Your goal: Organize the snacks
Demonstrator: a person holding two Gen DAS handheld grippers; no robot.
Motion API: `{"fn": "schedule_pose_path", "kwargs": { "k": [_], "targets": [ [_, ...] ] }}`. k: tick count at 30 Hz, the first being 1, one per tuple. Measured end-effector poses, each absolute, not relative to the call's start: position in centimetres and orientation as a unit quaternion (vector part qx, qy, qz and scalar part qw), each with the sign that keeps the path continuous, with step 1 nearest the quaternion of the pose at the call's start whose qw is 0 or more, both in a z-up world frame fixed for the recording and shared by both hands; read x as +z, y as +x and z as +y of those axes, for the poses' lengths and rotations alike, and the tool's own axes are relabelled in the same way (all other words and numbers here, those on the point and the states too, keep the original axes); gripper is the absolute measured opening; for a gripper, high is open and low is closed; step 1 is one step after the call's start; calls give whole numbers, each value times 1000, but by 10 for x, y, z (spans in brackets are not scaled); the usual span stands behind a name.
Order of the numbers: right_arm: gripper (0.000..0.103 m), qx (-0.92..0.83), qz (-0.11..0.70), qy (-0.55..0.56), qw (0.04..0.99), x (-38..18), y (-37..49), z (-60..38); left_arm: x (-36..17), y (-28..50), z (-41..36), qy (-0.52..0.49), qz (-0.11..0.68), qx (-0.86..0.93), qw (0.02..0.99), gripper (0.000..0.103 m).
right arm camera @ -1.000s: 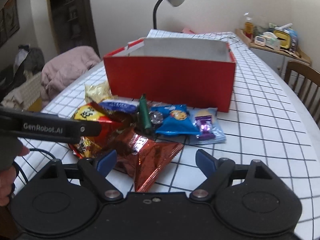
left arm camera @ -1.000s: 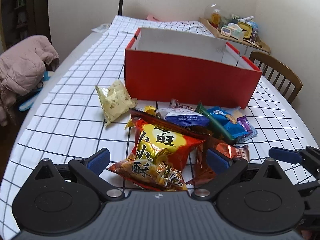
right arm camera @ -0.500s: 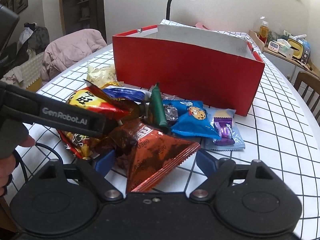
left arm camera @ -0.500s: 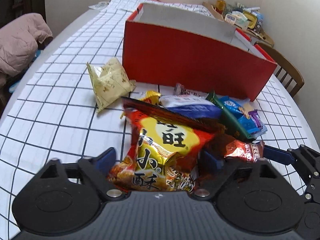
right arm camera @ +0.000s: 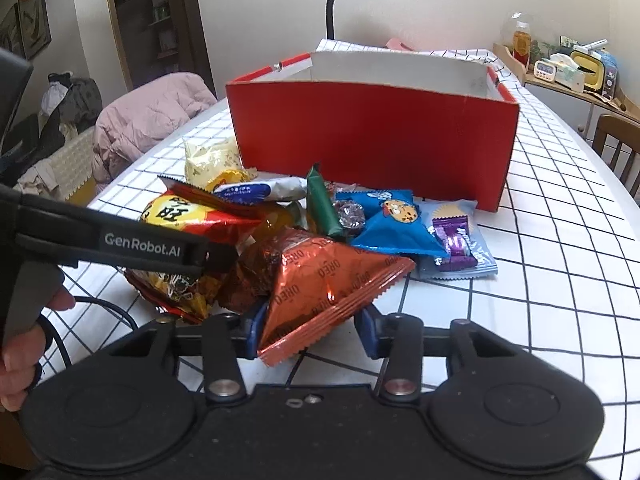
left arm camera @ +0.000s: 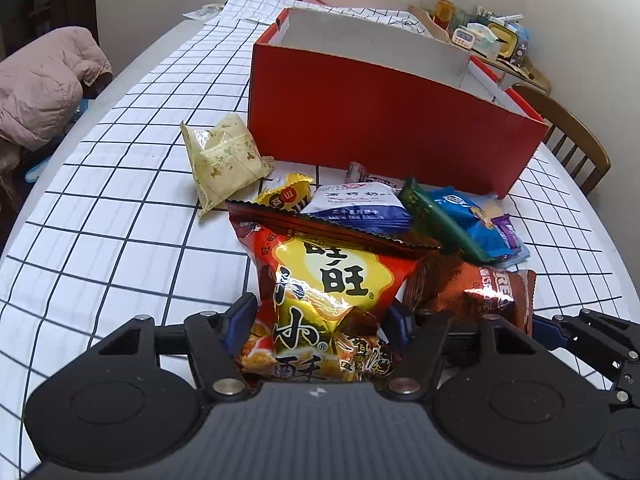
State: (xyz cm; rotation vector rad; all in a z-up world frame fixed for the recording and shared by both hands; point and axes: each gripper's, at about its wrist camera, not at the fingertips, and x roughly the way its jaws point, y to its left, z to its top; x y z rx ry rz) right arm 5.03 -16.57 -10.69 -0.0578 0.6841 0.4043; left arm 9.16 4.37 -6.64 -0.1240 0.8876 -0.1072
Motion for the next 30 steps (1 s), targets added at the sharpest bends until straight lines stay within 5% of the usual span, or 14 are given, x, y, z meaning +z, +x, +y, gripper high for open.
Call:
{"fn": "schedule_pose_path", "kwargs": {
  "k": [30],
  "targets": [
    [43, 194, 223, -28, 955, -3, 27, -201, 47, 67, 23, -23, 357, -52, 932, 65]
  ]
}}
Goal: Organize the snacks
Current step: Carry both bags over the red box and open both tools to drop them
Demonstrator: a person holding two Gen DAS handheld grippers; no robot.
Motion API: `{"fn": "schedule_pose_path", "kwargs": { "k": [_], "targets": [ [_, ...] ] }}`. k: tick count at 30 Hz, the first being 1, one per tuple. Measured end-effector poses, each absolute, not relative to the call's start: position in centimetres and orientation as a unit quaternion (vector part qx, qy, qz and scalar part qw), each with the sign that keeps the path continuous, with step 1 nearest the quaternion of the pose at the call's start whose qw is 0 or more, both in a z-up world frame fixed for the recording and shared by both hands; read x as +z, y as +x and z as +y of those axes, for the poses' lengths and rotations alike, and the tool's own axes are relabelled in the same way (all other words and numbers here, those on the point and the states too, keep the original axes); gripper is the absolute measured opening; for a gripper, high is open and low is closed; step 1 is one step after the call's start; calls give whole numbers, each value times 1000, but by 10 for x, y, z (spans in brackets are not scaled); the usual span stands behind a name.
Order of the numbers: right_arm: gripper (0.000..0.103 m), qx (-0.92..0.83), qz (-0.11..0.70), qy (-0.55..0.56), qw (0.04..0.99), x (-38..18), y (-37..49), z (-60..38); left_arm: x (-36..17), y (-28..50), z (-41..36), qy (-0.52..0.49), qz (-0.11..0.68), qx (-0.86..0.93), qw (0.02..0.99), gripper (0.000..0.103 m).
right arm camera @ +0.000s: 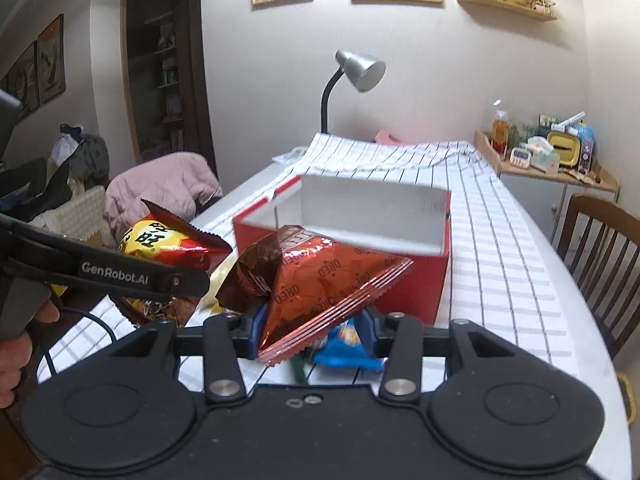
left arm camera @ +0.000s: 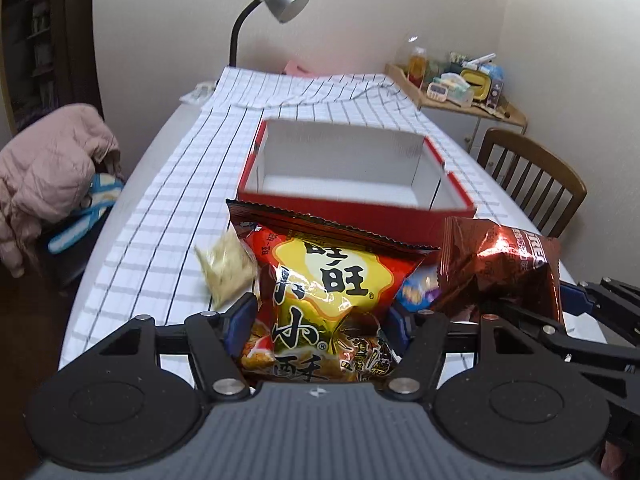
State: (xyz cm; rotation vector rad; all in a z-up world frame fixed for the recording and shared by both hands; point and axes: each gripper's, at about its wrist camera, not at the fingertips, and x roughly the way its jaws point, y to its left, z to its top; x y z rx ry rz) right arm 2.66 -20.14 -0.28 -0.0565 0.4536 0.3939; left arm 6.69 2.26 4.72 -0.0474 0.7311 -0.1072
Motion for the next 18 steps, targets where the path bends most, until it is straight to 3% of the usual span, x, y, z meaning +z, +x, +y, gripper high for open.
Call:
{"fn": "schedule_pose_path", "kwargs": {
  "k": [18],
  "targets": [
    [44, 152, 230, -34, 961, 23, 136, -207, 74, 189, 0, 15, 371, -53, 927, 65]
  ]
}}
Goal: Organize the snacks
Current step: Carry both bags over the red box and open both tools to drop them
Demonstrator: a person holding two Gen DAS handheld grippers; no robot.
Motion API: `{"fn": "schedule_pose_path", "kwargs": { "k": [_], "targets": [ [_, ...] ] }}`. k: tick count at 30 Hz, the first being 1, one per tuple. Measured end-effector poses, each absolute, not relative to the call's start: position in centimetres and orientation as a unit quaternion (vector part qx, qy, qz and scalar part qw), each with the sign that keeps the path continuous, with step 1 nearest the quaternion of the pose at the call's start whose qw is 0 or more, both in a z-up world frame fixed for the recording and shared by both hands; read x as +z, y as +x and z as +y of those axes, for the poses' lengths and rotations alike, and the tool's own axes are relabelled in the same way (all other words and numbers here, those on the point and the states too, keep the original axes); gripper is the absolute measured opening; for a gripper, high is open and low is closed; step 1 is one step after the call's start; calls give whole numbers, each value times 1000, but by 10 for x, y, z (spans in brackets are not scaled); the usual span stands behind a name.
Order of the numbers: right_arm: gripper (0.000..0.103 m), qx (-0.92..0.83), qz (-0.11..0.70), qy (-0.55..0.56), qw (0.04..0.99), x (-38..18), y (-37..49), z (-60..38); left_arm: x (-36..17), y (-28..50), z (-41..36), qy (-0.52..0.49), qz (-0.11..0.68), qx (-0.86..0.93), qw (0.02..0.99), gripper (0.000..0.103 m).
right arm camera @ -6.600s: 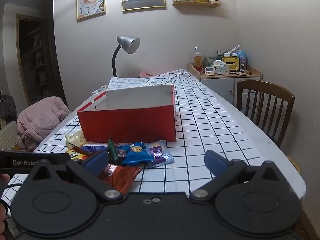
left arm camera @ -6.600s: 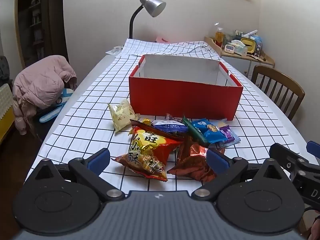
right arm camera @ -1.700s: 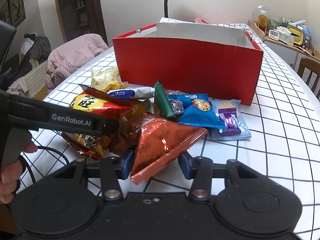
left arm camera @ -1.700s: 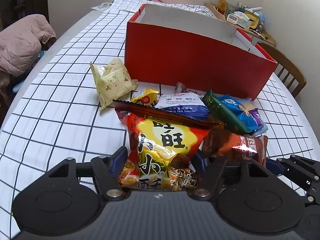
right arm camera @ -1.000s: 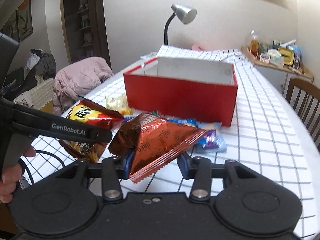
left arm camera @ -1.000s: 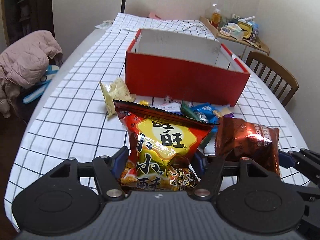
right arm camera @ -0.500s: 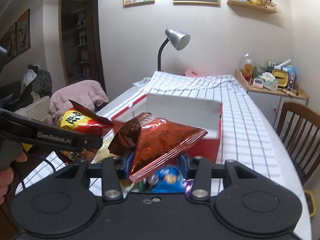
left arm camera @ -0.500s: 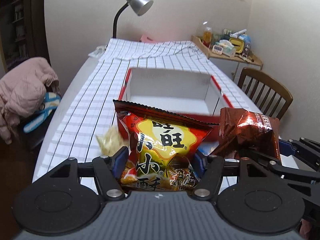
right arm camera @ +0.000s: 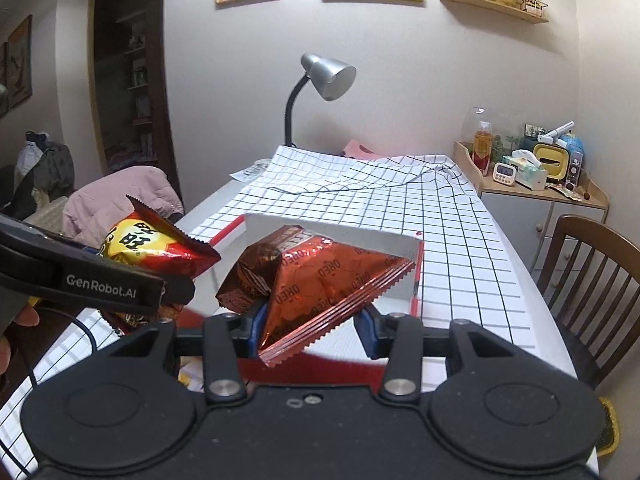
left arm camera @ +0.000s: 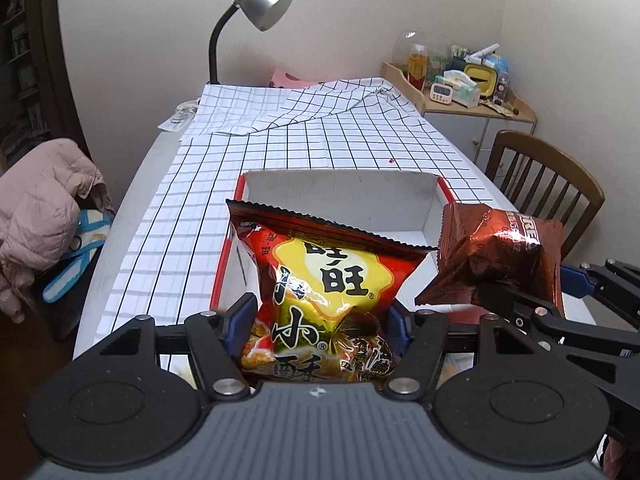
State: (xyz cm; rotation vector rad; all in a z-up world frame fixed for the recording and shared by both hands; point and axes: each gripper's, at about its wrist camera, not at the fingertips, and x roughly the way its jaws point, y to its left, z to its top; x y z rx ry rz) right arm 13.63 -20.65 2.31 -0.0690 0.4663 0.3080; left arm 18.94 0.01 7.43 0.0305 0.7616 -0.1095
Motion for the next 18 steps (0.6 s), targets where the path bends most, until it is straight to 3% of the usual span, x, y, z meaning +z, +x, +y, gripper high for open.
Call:
{"fn": "schedule_pose_path", "kwargs": {
  "k": [18],
  "targets": [
    [44, 151, 330, -56, 930, -17, 247, -185, 27, 312, -4, 38, 448, -31, 893, 65]
  ]
}}
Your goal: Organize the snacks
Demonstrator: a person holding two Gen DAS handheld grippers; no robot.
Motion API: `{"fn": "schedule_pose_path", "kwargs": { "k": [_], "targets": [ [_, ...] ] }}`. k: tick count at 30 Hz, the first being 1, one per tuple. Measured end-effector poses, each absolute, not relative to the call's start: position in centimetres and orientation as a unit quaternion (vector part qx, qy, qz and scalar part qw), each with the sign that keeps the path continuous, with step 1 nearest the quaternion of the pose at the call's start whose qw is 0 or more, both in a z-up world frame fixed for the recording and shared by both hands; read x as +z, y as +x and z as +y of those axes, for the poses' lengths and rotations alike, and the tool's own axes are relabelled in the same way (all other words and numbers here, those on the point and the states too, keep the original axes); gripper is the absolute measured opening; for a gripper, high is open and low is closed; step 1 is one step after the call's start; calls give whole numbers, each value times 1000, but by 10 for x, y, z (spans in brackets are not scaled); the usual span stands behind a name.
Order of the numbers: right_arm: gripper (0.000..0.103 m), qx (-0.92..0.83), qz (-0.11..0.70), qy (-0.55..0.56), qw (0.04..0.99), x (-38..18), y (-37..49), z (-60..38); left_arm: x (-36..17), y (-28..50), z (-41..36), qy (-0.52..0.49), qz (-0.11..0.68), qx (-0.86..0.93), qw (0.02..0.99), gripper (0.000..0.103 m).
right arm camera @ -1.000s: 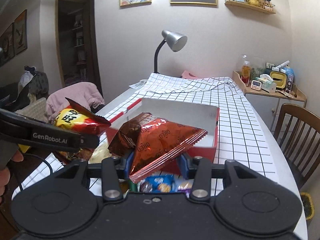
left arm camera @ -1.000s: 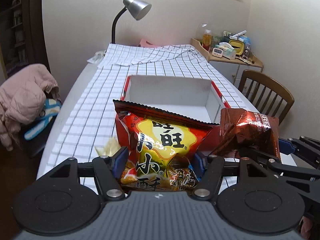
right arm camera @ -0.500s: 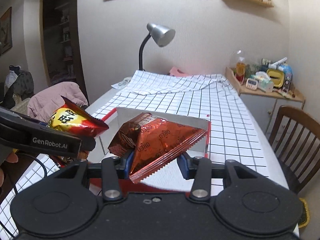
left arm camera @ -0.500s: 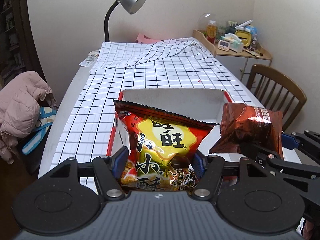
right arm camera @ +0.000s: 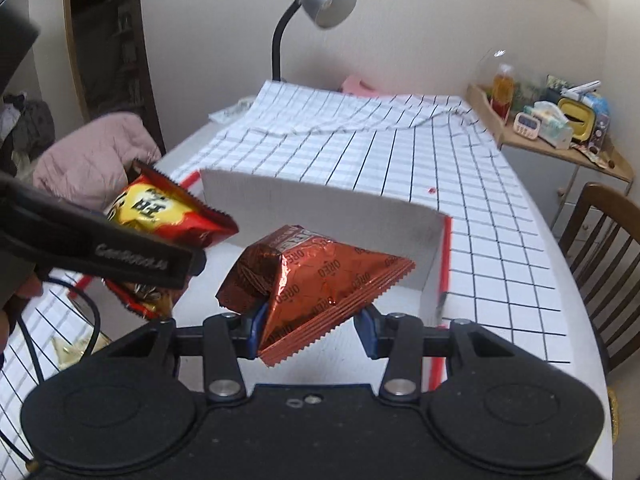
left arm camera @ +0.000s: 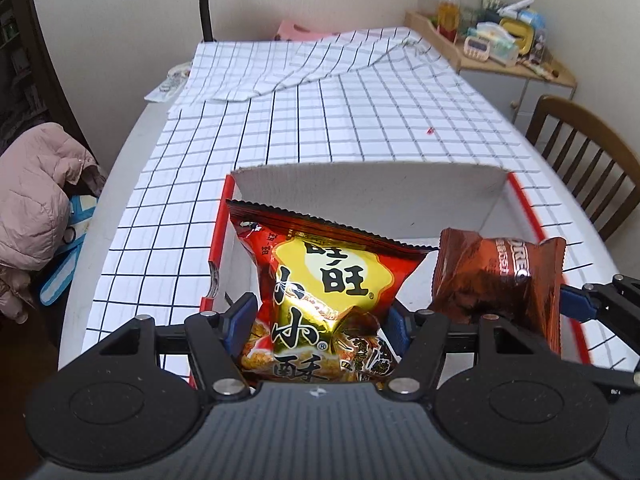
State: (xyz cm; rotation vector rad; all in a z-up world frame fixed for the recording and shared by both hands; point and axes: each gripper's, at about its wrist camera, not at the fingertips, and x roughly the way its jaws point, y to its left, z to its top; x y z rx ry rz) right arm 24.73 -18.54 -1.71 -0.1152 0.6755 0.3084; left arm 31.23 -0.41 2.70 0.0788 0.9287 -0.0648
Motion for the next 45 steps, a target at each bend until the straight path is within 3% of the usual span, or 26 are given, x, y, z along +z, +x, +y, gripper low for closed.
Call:
{"fn": "schedule_pose_path", "kwargs": {
  "k": [18, 21, 24, 45],
  "targets": [
    [47, 153, 379, -63, 911, -45, 265, -180, -2, 336, -3, 63, 477, -12, 876, 67],
    [51, 153, 377, -59, 912, -42, 262, -181, 1, 332, -1, 58, 472, -10, 879, 67],
    [66, 149, 368, -59, 916, -37, 257, -182, 6, 328, -2, 54, 468, -11, 882, 68],
    [86, 142, 315, -46, 937, 13, 199, -201, 56, 260, -14, 49, 413, -32, 909, 76]
  ]
}}
